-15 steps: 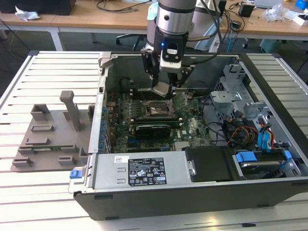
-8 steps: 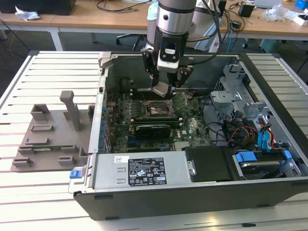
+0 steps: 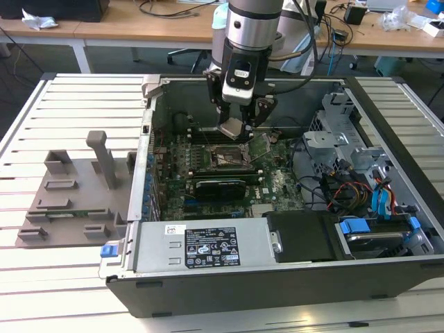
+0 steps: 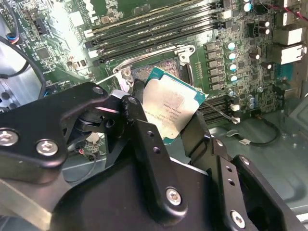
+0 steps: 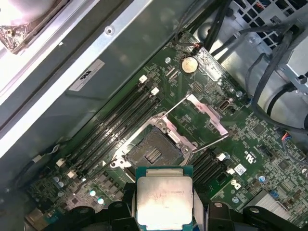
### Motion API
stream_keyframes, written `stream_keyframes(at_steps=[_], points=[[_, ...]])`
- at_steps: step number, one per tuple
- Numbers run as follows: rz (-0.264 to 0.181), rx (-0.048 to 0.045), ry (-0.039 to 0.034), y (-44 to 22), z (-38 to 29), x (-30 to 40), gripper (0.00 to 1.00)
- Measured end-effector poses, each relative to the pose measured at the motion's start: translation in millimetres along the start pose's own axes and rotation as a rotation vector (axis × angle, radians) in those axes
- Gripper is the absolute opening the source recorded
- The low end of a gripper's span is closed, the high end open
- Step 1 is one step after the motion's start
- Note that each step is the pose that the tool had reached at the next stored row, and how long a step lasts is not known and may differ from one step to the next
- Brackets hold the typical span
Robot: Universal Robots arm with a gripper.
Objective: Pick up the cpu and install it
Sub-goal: 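Place the cpu into insertion slot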
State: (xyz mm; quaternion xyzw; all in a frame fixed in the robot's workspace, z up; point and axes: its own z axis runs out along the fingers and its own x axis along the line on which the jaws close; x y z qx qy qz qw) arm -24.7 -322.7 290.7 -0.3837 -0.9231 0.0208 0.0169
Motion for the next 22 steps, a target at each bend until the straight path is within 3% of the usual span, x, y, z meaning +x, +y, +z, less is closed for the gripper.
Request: stream_keyframes(at_steps=[22], points=[[0.177, -0.0026, 0.009, 0.0, 0.3, 0.0, 0.55]])
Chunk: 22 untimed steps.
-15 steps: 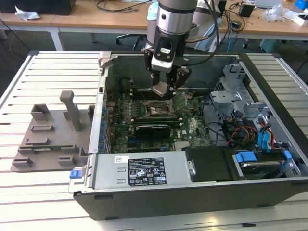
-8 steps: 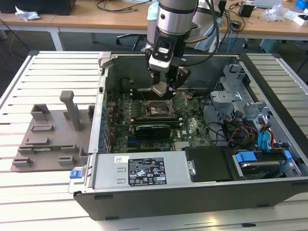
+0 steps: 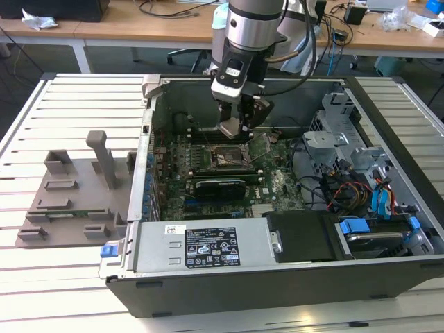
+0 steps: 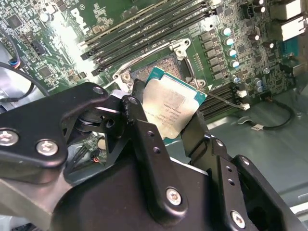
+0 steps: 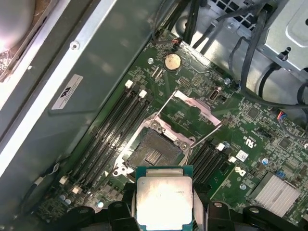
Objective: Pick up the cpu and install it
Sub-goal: 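Place the cpu into insertion slot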
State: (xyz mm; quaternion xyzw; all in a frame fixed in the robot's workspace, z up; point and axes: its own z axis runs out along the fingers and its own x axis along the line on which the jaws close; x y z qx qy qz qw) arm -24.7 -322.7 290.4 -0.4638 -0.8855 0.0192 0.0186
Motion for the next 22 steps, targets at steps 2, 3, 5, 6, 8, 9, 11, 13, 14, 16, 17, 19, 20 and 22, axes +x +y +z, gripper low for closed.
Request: stream_keyframes(at_steps=[2, 3, 5, 6, 8, 9, 11, 13, 14, 16, 17, 19, 20, 22], points=[[0.014, -0.0002, 0.0008, 0.0, 0.0, 0.0, 0.55], [0.024, -0.0004, 0.0013, 0.0, 0.0, 0.0, 0.55], [0.042, -0.0006, 0.0022, 0.0, 0.1, 0.0, 0.55], [0.051, -0.0008, 0.0026, 0.0, 0.1, 0.0, 0.55], [0.072, -0.0011, 0.0037, 0.0, 0.1, 0.0, 0.55], [0.082, -0.0012, 0.0042, 0.0, 0.1, 0.0, 0.55], [0.091, -0.0013, 0.0046, 0.0, 0.1, 0.0, 0.55], [0.109, -0.0016, 0.0055, 0.0, 0.2, 0.0, 0.55], [0.115, -0.0016, 0.0058, 0.0, 0.2, 0.0, 0.55], [0.13, -0.0018, 0.0065, 0.0, 0.2, 0.0, 0.55], [0.135, -0.0019, 0.0068, 0.0, 0.2, 0.0, 0.55], [0.151, -0.0021, 0.0076, 0.0, 0.2, 0.0, 0.55], [0.156, -0.0022, 0.0078, 0.0, 0.2, 0.0, 0.55], [0.166, -0.0022, 0.0082, 0.0, 0.2, 0.0, 0.55]])
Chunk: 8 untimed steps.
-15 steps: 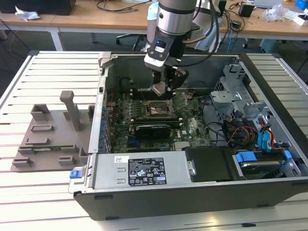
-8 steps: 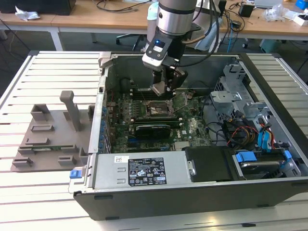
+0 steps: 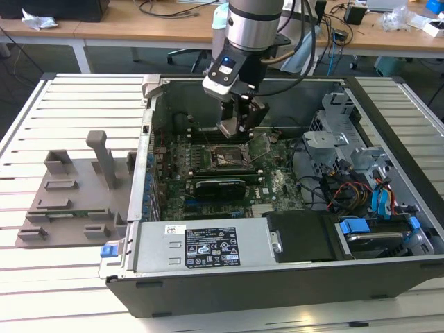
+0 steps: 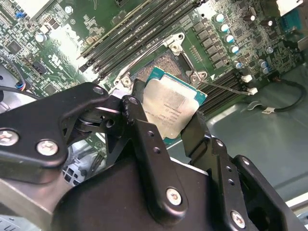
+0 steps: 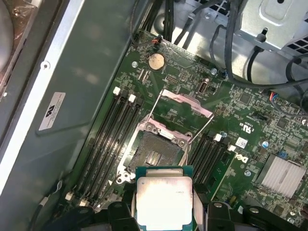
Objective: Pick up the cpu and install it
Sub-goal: 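Place the cpu into insertion slot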
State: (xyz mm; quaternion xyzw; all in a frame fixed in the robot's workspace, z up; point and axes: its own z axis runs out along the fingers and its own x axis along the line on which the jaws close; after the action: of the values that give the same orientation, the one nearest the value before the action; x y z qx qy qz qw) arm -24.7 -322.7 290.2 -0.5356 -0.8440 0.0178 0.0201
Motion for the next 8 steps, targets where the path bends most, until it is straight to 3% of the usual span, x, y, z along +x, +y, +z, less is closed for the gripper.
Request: stream_keyframes(at_steps=[8], points=[[0.045, -0.0005, 0.0019, 0.0, 0.1, 0.0, 0.55]])
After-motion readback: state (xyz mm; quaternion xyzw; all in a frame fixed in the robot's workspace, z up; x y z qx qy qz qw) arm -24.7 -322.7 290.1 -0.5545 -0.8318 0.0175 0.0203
